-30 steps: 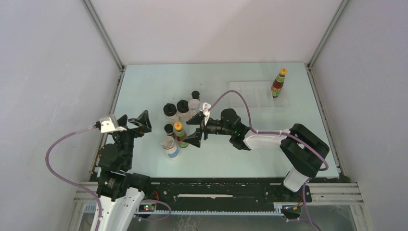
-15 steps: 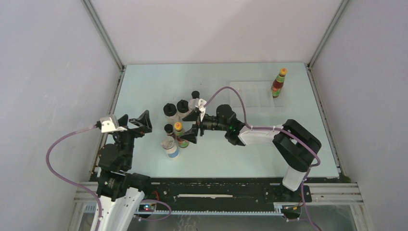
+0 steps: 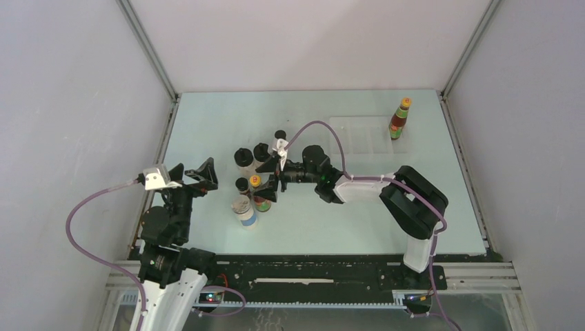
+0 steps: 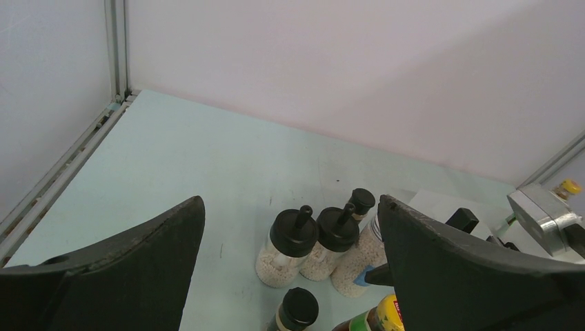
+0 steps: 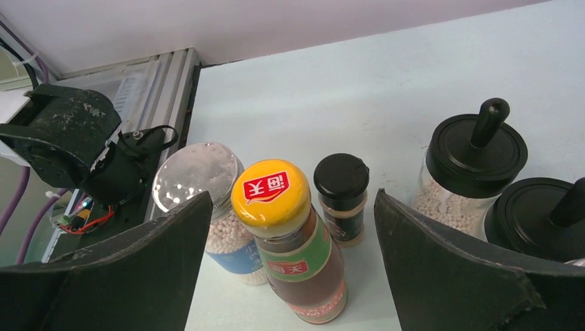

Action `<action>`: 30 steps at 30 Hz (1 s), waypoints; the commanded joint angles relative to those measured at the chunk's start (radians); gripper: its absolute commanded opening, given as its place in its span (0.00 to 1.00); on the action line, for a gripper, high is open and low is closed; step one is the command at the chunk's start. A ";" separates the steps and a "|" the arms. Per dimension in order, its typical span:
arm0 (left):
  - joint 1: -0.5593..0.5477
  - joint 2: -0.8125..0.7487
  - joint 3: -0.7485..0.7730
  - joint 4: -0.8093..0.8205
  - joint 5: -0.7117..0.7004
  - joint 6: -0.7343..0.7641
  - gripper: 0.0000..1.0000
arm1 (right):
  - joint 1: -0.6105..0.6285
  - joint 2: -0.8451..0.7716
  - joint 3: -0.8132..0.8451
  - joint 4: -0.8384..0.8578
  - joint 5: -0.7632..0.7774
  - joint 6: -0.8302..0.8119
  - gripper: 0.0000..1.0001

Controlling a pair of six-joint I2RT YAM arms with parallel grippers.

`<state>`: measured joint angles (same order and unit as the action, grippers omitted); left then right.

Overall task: Organize the condiment bottles
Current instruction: Pick up the bottle from the center of the board.

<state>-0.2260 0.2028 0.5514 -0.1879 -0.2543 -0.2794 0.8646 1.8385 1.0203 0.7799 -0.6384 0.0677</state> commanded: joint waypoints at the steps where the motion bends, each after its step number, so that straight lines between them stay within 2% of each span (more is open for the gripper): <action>1: 0.001 0.004 -0.029 0.040 0.016 0.019 1.00 | -0.005 0.022 0.051 0.006 -0.023 -0.011 0.92; 11: -0.007 -0.002 -0.033 0.042 0.014 0.023 1.00 | -0.004 0.056 0.090 -0.018 -0.033 -0.007 0.67; 18: -0.009 -0.005 -0.034 0.045 0.010 0.023 1.00 | 0.000 0.053 0.104 -0.065 -0.027 -0.030 0.41; 22: -0.011 -0.004 -0.034 0.044 0.012 0.025 1.00 | 0.002 0.046 0.105 -0.091 -0.028 -0.042 0.29; 24: -0.012 -0.004 -0.034 0.044 0.012 0.025 1.00 | 0.008 0.038 0.105 -0.112 -0.024 -0.056 0.15; 25: -0.012 -0.003 -0.034 0.045 0.012 0.025 1.00 | 0.012 0.033 0.105 -0.127 -0.019 -0.063 0.00; 30: -0.012 -0.004 -0.034 0.044 0.012 0.025 1.00 | 0.026 0.000 0.106 -0.180 0.005 -0.113 0.00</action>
<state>-0.2337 0.2020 0.5297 -0.1734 -0.2546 -0.2783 0.8757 1.8843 1.1061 0.6861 -0.6567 0.0170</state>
